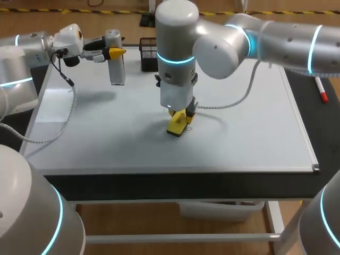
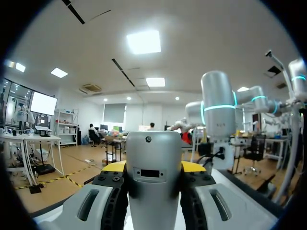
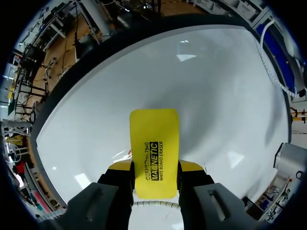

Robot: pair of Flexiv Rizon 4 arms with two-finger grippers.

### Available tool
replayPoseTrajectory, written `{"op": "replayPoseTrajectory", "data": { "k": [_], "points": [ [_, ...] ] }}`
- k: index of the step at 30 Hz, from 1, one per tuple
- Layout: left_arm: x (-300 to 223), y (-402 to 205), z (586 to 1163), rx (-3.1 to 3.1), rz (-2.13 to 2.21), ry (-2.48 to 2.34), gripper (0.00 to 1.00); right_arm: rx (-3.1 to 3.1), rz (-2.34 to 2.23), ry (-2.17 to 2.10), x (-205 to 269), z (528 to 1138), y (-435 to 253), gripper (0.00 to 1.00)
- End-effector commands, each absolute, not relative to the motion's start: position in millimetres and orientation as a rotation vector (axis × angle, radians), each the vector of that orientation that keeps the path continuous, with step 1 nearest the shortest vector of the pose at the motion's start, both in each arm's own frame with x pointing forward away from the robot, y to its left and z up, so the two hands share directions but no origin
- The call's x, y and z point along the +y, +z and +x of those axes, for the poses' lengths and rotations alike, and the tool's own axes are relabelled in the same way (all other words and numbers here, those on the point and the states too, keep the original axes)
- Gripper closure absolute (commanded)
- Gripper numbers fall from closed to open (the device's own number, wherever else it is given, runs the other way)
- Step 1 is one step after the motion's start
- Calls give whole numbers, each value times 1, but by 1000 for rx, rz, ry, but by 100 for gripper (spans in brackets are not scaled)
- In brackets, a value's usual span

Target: Pick up the inspection probe, press it on each red-marked spot on the whiteboard one by one, put down the probe, pick up the eraser, and wipe off all the red marks.

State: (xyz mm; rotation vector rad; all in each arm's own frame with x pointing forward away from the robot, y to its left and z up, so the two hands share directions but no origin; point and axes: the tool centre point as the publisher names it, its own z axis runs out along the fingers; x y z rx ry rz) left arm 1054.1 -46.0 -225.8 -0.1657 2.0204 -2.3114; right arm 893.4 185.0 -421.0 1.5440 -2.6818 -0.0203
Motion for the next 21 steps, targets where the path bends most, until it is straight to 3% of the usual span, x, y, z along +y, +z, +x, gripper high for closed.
{"op": "replayPoseTrajectory", "data": {
  "k": [1, 21],
  "points": [
    [-46, -225, 1054, 2020, -164, -2311, 100, -2662, 1549, -23, 191, 896, -429, 100],
    [-46, -225, 1054, 2020, -164, -2311, 100, -2639, 1547, 13, 190, 887, -437, 100]
  ]
}}
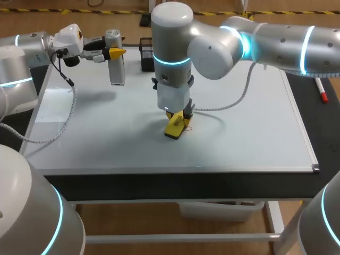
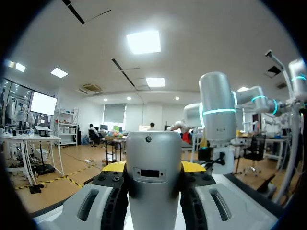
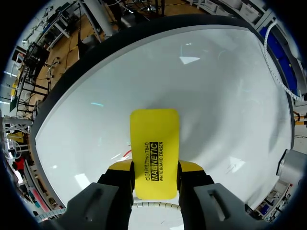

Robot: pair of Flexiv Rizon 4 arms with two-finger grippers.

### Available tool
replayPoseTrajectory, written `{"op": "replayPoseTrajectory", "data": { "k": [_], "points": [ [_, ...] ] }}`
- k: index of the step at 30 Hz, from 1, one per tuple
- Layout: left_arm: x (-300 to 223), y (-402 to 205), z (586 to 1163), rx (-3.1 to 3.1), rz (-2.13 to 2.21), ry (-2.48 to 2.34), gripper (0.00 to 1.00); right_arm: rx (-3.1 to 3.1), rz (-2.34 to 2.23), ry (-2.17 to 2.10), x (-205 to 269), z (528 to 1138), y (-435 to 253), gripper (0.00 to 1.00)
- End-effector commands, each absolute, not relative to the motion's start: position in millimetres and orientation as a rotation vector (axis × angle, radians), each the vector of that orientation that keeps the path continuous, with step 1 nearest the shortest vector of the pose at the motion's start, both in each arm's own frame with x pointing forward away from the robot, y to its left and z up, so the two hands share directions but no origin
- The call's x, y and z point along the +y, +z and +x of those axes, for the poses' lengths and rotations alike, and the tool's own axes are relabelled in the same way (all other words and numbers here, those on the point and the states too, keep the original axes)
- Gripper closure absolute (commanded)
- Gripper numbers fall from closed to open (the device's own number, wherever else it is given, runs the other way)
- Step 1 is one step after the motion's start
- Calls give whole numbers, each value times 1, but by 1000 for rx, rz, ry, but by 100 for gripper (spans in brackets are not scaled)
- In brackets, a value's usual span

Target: Pick up the inspection probe, press it on each red-marked spot on the whiteboard one by one, put down the probe, pick up the eraser, and wipe off all the red marks.

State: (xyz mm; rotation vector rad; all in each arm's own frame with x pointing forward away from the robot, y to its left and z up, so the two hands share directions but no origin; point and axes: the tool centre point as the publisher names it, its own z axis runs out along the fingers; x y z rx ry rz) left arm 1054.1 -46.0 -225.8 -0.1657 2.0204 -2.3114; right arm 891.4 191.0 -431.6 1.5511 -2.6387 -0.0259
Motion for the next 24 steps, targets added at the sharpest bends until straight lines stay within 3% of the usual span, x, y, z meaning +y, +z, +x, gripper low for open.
{"op": "replayPoseTrajectory", "data": {
  "k": [1, 24],
  "points": [
    [-46, -225, 1054, 2020, -164, -2311, 100, -2638, 1547, 16, 190, 886, -438, 100],
    [-46, -225, 1054, 2020, -164, -2311, 100, -2692, 1429, 12, 150, 869, -445, 100]
  ]
}}
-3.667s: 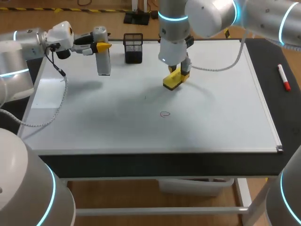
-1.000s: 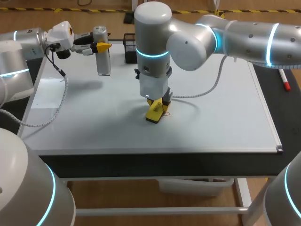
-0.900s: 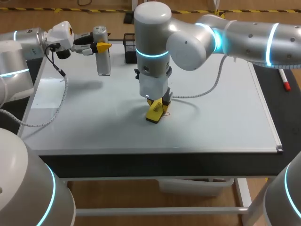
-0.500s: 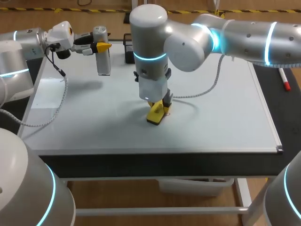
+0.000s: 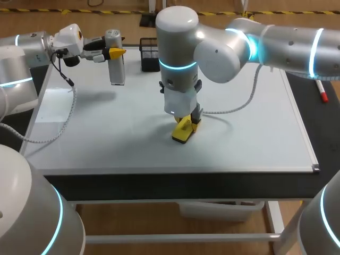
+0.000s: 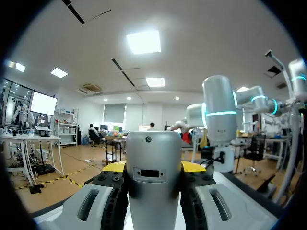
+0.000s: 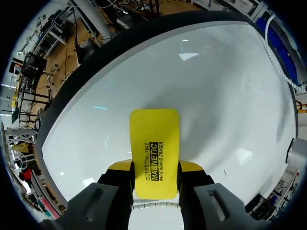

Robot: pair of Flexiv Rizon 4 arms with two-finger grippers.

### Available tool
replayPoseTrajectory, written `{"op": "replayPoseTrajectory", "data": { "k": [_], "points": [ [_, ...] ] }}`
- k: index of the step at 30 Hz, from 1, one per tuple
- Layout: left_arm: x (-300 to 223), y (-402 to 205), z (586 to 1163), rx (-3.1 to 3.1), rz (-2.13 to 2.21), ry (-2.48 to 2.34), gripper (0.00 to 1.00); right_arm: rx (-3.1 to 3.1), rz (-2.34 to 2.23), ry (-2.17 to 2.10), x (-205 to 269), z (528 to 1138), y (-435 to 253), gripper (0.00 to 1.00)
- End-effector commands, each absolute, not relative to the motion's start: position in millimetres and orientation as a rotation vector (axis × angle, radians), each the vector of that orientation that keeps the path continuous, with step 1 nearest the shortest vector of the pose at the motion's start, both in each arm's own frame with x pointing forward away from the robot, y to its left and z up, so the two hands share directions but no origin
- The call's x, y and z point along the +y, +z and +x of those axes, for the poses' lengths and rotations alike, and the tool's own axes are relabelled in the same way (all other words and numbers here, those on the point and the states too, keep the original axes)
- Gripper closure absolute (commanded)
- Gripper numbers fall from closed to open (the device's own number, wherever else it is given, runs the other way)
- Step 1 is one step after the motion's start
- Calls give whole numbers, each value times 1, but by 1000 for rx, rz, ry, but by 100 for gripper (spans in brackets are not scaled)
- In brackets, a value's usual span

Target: Pick up the inspection probe, press it on each red-marked spot on the whiteboard one by one, put down the probe, pick up the eraser, and wipe off all the red marks.

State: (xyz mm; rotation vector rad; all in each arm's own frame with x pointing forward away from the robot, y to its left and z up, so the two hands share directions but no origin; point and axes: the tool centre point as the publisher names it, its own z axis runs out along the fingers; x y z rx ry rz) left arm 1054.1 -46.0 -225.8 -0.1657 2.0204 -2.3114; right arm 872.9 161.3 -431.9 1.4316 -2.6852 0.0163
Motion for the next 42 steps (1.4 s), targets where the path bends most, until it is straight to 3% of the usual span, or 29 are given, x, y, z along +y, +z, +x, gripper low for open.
{"op": "replayPoseTrajectory", "data": {
  "k": [1, 22, 42],
  "points": [
    [-46, -225, 1054, 2020, -164, -2311, 100, -2694, 1426, 12, 148, 869, -446, 100],
    [-46, -225, 1054, 2020, -164, -2311, 100, -2752, 1437, 65, 141, 875, -401, 100],
    [-46, -225, 1054, 2020, -164, -2311, 100, -2747, 1530, 137, 162, 909, -365, 100]
  ]
}}
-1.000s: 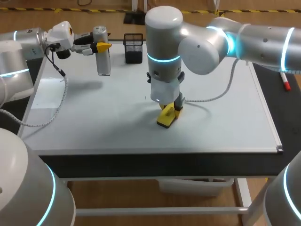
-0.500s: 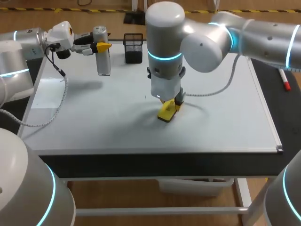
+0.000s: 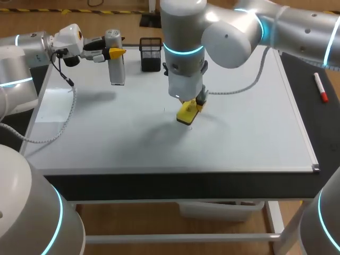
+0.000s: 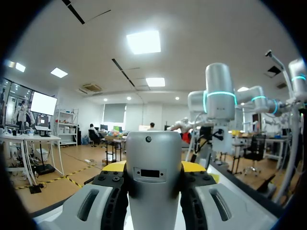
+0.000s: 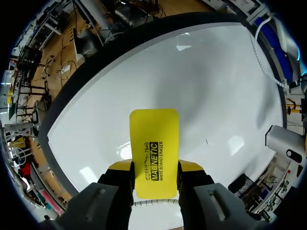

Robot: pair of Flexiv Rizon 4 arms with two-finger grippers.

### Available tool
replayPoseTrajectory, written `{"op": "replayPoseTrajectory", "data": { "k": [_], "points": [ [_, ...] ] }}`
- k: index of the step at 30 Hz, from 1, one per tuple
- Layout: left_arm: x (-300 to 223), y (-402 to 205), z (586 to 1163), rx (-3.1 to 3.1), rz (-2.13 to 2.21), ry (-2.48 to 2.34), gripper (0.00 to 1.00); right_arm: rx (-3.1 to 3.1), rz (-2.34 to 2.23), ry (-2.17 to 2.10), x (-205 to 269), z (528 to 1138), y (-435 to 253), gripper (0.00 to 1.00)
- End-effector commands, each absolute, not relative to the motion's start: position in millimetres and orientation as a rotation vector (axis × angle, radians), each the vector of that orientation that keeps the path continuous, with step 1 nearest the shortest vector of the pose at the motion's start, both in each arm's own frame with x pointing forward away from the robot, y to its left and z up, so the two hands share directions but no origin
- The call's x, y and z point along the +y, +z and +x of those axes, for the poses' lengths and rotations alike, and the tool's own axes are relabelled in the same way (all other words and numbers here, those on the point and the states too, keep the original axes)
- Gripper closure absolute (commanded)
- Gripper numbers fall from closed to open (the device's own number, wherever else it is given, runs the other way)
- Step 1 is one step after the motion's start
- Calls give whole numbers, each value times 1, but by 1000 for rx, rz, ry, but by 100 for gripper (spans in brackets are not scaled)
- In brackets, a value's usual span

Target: Pick up the inspection probe, press it on each red-marked spot on the whiteboard one by one, put down the probe, pick up the eraser, and wipe off all the red marks.

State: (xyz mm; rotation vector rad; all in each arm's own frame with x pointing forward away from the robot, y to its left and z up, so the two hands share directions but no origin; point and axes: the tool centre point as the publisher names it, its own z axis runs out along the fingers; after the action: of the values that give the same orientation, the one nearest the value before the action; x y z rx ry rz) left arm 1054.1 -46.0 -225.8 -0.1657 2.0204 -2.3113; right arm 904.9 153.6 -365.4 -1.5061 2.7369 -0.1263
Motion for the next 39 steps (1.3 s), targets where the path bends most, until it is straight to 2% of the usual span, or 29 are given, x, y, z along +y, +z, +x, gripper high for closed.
{"op": "replayPoseTrajectory", "data": {
  "k": [1, 11, 39],
  "points": [
    [-46, -225, 1054, 2020, -164, -2311, 100, 2727, -1535, -135, 166, 908, -365, 100],
    [-46, -225, 1054, 2020, -164, -2311, 100, 2696, -1624, -123, 191, 880, -389, 100],
    [-46, -225, 1054, 2020, -164, -2311, 100, 2757, -1655, -61, 180, 866, -431, 100]
  ]
}}
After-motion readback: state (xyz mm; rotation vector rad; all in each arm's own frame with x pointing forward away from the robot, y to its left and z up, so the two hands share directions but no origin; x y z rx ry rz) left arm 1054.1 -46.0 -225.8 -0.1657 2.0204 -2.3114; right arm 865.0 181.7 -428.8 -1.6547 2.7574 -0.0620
